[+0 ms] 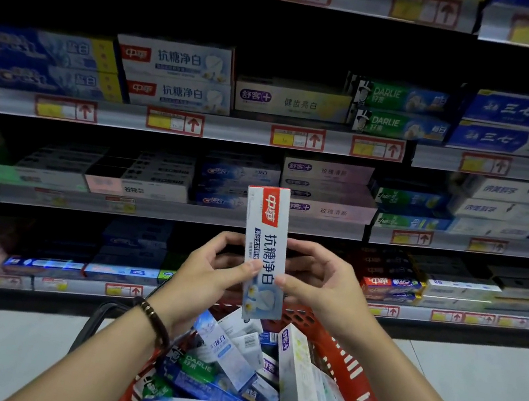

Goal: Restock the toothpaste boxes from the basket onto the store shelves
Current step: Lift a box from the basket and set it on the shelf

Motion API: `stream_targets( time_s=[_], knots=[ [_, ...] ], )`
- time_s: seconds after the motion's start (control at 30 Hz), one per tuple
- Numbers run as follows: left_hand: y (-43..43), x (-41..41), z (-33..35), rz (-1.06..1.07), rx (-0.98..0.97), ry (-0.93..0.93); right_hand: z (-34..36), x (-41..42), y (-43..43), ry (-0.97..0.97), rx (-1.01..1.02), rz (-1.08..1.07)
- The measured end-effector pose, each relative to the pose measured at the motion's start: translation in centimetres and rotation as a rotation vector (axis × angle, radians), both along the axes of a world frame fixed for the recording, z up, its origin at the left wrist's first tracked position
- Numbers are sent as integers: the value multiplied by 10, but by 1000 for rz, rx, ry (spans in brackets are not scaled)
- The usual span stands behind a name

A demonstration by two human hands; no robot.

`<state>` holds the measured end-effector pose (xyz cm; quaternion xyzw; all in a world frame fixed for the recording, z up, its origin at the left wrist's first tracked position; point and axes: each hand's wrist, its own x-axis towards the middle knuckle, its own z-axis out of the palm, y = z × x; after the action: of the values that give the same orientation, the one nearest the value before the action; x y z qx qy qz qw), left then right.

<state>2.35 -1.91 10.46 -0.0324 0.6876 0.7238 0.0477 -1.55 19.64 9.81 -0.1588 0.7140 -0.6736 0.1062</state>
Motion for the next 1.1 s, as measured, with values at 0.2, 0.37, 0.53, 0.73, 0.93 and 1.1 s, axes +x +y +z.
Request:
stream_targets(
  time_s=[0.2, 0.37, 0.53, 0.73, 0.93, 1.1],
  knots=[
    [2, 2, 10, 52, 181, -40, -6, 2, -2, 8, 72, 95],
    [1, 3, 13, 55, 248, -38, -10, 0, -2, 9, 63, 45],
    [-15, -4, 18, 187, 318, 57, -13, -3, -2, 8, 70, 3],
    [-37, -5, 27, 263, 356, 130, -12, -4, 0, -26, 52, -11],
    [-40, -4, 25, 293, 436, 110, -8, -5, -3, -9, -32, -108],
    [-39, -2, 27, 298, 510, 95, -3, -6, -7, 5, -100, -216]
  ],
)
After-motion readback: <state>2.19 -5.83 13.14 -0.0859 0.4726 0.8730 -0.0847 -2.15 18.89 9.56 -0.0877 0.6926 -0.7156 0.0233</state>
